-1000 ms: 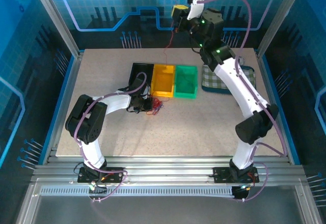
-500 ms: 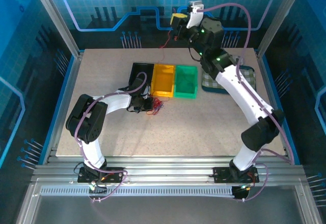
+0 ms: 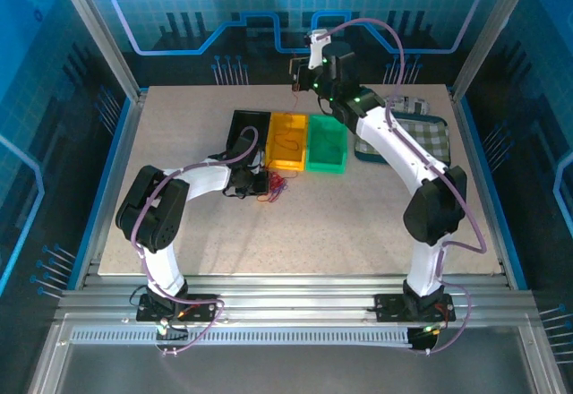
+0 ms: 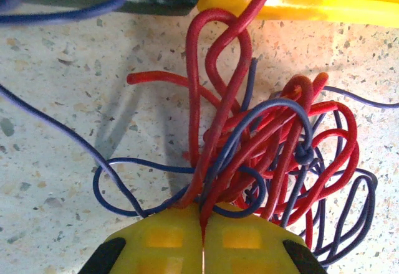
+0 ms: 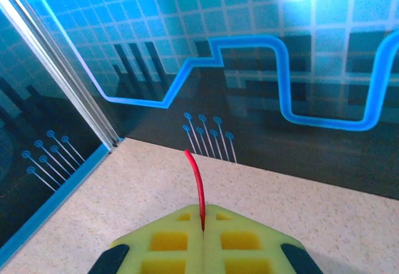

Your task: Untangle the cables

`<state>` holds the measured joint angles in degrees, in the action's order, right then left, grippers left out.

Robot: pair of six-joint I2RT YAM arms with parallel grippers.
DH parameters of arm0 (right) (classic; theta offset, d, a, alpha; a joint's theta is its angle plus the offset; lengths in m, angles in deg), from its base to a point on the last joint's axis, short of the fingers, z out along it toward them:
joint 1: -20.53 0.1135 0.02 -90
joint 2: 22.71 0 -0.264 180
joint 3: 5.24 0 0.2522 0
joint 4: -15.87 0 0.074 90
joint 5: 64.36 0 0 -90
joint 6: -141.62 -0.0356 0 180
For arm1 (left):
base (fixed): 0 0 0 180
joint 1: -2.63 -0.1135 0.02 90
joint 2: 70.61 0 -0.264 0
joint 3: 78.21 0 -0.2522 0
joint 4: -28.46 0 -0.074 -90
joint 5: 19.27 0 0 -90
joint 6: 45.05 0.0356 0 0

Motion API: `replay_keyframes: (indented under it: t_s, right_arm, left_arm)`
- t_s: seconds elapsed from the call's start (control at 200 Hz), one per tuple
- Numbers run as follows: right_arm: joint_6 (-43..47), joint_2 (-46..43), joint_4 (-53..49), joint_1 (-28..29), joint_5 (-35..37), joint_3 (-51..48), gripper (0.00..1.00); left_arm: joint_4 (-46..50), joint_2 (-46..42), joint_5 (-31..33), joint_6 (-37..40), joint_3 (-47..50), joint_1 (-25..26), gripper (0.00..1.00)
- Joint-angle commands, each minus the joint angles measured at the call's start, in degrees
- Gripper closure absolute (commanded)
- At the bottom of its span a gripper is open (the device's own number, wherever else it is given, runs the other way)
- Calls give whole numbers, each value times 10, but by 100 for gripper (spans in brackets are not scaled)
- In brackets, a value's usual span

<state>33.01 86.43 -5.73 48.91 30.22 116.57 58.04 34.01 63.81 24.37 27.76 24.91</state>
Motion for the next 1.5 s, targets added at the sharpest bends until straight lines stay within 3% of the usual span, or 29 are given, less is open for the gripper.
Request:
replay_keyframes:
  t_s: [0.0, 0.706, 0.831, 0.916, 1.146, 1.291, 1.496]
  right_arm:
    - [2, 22, -43, -5, 40, -3, 100]
    - [6, 214, -219, 20, 13, 86, 100]
    - [1, 207, -223, 20, 35, 84, 68]
    - [5, 191, -209, 20, 46, 74, 59]
    - [11, 143, -167, 20, 47, 37, 49]
    - [20, 114, -146, 20, 46, 4, 48]
    - [52, 25, -97, 28, -50, -138, 51]
  left_arm:
    - [22, 12, 13, 8, 5, -1, 100]
    - [15, 2, 17, 4, 13, -1, 100]
    - [11, -5, 16, 4, 16, -1, 100]
    - [9, -9, 15, 4, 18, -1, 100]
    - [6, -13, 13, 2, 22, -2, 100]
    - [1, -17, 9, -1, 27, -3, 100]
    - [-25, -34, -37, -3, 49, -25, 100]
